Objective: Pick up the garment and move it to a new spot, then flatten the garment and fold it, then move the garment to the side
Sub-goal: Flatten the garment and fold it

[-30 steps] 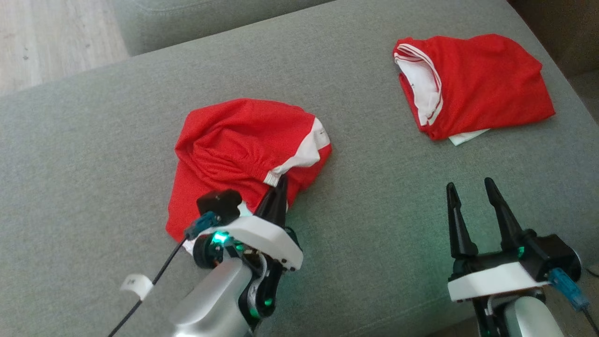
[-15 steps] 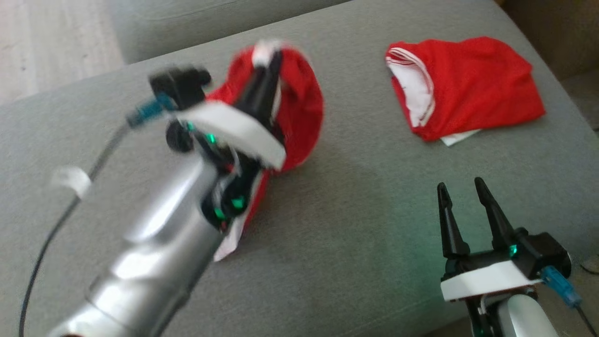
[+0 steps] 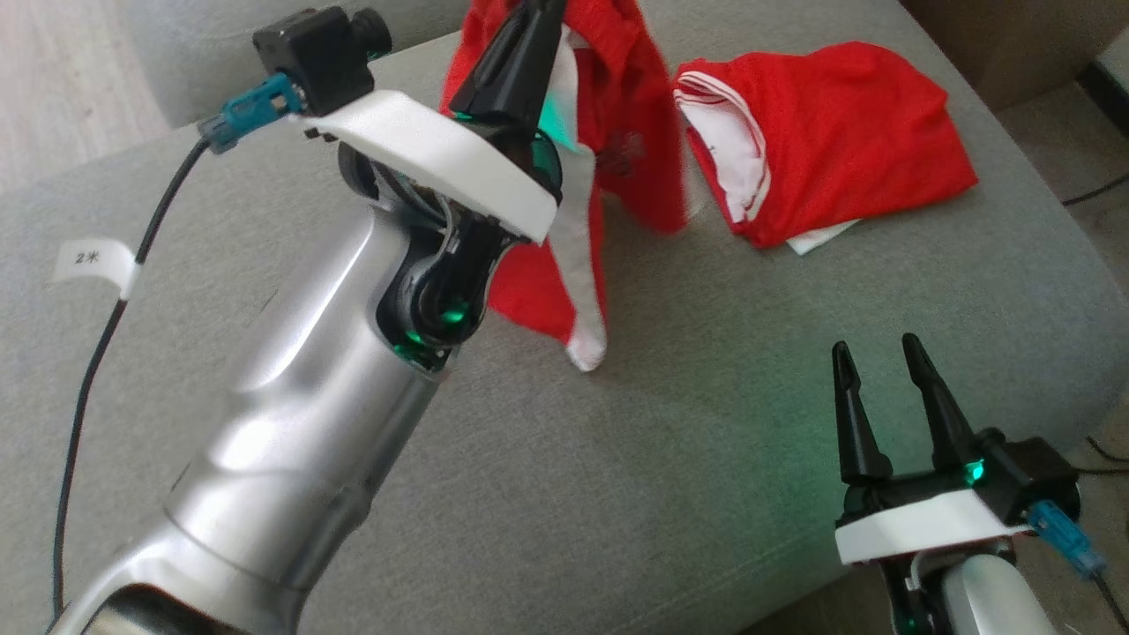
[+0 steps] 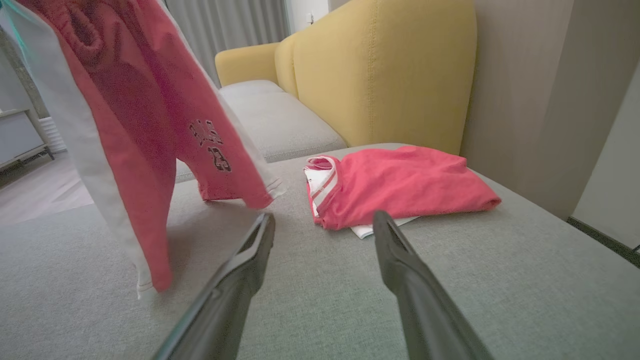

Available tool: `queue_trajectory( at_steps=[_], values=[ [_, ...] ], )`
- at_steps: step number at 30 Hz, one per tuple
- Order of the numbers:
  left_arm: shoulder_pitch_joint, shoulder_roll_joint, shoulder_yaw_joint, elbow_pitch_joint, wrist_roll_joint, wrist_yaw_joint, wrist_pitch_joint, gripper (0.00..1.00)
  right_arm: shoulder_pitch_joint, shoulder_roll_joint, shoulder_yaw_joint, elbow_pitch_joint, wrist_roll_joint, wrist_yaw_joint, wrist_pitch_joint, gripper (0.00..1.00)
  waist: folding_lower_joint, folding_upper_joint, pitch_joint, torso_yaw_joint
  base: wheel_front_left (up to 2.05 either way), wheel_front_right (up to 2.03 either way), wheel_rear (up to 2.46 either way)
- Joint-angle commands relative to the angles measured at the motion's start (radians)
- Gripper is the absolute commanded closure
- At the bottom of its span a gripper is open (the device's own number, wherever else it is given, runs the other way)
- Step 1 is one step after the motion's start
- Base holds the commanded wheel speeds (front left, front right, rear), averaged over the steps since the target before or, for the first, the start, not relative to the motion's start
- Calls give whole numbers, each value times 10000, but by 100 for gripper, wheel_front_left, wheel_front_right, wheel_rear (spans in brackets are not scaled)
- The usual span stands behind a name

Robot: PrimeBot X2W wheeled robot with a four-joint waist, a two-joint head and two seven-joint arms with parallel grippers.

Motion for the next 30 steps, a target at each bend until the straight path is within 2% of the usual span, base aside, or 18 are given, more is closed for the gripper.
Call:
queue_trajectory(
  at_steps=[1,6,11,16,20,28,29,30],
  values=[
    [-280,187,367,-476,-30,-98,-9,100,-303,-54,184,-325,104,73,-93,0,0,0,25,107,0,0,0],
    [1065,869,147,-1454,-217,-131,255,100,-257,-54,78,-321,111,73,-93,0,0,0,19,572,0,0,0],
    [3409,2372,-343,-2811,-257,60,763,100,-111,-54,-85,-302,-114,73,-93,0,0,0,-44,1280,0,0,0],
    [5698,3694,-276,-3528,-382,423,525,100,-46,-54,-273,-313,-441,73,-93,0,0,0,-50,2064,0,0,0],
    [6944,3902,-61,-3140,-1056,492,263,100,-22,-54,-298,-308,-715,73,-93,0,0,0,7,2638,0,0,0],
    [7205,3822,-57,-1431,-733,178,-472,100,-37,-54,-303,-275,-1032,73,-93,0,0,0,-14,3261,0,0,0],
    [7211,3762,-30,-1271,-751,180,-546,91,-34,-54,-306,-271,-1052,73,-93,0,0,0,-23,3286,0,0,0],
    [7227,3703,1,-1146,-811,174,-587,24,-33,-54,-310,-261,-1069,73,-93,0,0,0,-41,3304,0,0,0]
  ],
)
